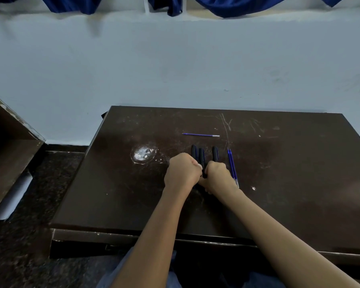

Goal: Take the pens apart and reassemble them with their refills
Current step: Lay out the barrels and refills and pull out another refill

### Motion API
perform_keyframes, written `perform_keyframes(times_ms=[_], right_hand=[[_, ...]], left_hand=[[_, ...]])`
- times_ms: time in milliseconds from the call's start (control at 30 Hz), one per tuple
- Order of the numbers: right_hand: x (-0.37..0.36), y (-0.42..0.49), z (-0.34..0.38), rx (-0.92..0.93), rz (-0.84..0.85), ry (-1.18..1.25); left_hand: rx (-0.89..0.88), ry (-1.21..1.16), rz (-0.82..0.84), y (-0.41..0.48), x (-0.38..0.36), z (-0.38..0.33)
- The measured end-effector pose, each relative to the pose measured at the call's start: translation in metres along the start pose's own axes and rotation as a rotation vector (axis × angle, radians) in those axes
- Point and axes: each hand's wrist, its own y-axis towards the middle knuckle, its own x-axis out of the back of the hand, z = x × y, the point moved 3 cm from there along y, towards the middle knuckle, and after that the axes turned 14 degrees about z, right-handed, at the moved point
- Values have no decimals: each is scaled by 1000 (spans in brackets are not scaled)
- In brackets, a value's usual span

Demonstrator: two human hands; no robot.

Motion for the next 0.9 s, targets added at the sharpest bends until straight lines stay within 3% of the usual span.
perform_keyframes(times_ms=[100, 267, 400, 533, 667, 767, 833, 900], right_hand=[[5, -3, 0, -10, -15, 31], [42, -20, 9, 61, -83, 431], [50, -43, 29, 300, 174, 678], [46, -49, 29, 323, 300, 717], [60, -44, 20, 236, 43, 856], [66, -38, 13, 238, -99, 932], [67, -36, 12, 239, -122, 923], [67, -34, 12, 227, -141, 908]], left_hand=[[17, 15, 19, 0, 1, -1], [-60, -38, -51, 4, 3, -1], [-159, -216, -104, 8, 6, -6], [-244, -414, -144, 8, 7, -6], [-220, -354, -131, 6, 7, -4], [-92, -47, 118, 5, -3, -6], [-85, -7, 285, 2, -13, -9], [-114, -8, 295, -1, -15, -12]])
